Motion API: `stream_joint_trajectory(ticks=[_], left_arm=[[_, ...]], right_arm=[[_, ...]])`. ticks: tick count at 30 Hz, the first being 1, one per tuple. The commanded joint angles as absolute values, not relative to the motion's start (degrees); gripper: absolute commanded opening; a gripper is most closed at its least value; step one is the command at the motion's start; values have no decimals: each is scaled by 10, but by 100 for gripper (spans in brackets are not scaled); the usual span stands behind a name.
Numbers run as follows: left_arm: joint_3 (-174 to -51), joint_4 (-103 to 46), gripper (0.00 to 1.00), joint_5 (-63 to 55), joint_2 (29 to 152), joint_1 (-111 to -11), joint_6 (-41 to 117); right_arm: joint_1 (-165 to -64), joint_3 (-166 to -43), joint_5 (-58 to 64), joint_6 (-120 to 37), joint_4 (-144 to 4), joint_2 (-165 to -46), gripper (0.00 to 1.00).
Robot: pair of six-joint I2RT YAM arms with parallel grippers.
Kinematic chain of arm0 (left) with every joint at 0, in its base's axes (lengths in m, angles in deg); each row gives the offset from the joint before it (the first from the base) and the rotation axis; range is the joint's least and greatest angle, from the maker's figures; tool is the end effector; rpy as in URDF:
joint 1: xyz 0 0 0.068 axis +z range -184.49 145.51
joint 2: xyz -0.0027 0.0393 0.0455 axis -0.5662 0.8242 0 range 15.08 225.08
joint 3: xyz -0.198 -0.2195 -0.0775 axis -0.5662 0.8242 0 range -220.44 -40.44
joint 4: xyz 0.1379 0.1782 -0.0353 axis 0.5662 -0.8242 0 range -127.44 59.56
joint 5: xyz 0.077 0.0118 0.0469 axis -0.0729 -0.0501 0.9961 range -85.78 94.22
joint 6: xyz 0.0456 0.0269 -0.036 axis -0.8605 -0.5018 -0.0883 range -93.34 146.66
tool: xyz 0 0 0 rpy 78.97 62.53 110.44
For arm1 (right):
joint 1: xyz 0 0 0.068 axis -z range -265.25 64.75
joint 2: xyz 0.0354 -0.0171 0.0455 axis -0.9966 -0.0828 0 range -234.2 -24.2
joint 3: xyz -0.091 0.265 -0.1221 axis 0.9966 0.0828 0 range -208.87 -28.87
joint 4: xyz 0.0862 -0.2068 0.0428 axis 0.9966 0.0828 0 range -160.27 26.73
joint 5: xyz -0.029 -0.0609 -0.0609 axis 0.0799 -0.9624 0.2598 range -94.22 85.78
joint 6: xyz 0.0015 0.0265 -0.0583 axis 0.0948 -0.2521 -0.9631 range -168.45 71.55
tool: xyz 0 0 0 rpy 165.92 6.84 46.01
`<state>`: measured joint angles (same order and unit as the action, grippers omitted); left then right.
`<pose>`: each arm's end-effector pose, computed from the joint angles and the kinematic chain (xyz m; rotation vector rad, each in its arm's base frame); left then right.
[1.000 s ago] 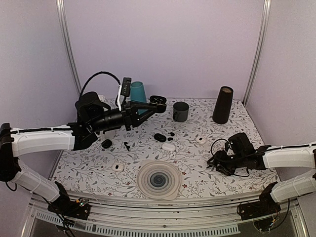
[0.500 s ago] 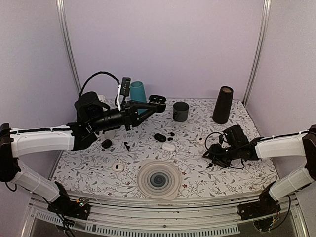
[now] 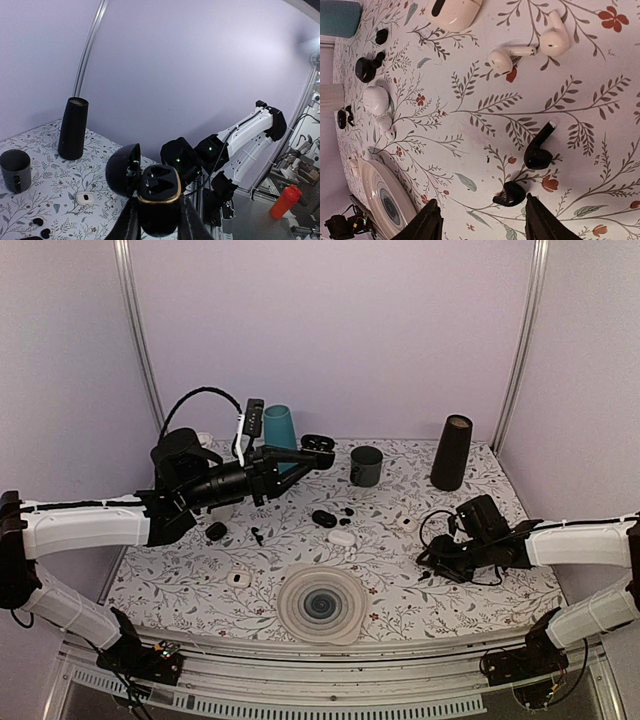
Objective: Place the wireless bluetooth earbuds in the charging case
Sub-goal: Pick up the left earbud from the center of the board.
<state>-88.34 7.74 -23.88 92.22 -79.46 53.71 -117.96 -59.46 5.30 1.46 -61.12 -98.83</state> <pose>0.1828 -0.2156 0.3723 0.6772 1.4342 -1.3549 0.1694 0.1185 0.2001 0.3256 2.6468 0.7522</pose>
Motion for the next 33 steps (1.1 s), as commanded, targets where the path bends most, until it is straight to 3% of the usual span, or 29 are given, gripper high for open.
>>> stream_joint_trajectory(ticks=[1, 21, 33], left_arm=[[-885, 76, 0, -237, 914, -787, 535], [-877, 65, 0, -230, 899, -786, 532], [-875, 67, 0, -229, 900, -786, 533]], right_arm=[[-1200, -586, 47, 35, -604, -988, 56], [-1211, -623, 59, 30, -636, -1065, 44], [-1223, -653, 31, -8, -614, -1090, 42]])
